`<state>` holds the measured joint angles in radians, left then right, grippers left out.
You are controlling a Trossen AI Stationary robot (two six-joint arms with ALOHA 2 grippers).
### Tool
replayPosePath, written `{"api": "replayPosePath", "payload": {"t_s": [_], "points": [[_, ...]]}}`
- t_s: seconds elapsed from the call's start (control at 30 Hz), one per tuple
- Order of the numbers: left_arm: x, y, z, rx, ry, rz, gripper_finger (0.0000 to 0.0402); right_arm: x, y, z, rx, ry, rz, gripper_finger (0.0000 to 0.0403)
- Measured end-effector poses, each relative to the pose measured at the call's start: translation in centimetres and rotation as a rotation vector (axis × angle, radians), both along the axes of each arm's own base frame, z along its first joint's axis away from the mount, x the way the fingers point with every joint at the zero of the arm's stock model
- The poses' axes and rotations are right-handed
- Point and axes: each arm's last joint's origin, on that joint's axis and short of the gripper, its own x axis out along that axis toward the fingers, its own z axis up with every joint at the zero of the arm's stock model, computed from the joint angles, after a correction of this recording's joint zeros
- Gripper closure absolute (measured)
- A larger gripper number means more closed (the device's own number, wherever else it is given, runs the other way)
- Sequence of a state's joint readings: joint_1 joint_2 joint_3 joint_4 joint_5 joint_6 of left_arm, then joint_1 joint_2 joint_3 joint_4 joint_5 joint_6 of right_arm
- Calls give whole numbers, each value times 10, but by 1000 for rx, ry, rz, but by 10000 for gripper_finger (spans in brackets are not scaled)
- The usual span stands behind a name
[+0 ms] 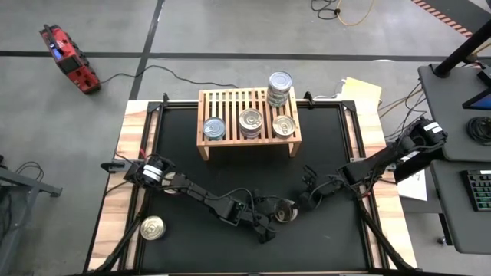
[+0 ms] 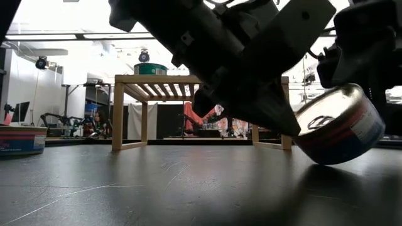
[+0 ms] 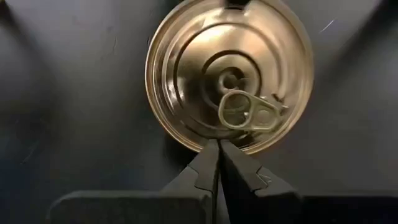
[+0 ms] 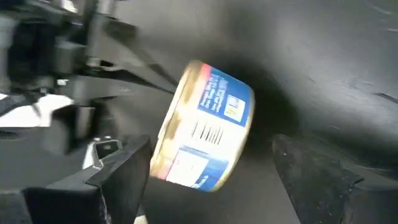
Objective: Stack canned seafood by type on shelf
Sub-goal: Stack the blue pink tuna can on top of the blue pink tuna can on the shelf
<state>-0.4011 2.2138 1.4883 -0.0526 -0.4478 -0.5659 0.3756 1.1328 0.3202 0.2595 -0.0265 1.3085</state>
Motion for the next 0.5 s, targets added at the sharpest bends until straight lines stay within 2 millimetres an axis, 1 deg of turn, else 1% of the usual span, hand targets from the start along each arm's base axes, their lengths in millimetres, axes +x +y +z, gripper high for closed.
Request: {"api": "replayPosePath", "payload": {"t_s": [0.23,0.33,0.5], "points": [[0,0,-1,1,-1,-2,401,1,0,1,24,-10,-14,90],[1,0,0,-5,-15,-2,401,1,0,1,62,9,-44,92],[2,-1,2,-12,-33,-1,401,0,0,0,101,38,-77,83]]}}
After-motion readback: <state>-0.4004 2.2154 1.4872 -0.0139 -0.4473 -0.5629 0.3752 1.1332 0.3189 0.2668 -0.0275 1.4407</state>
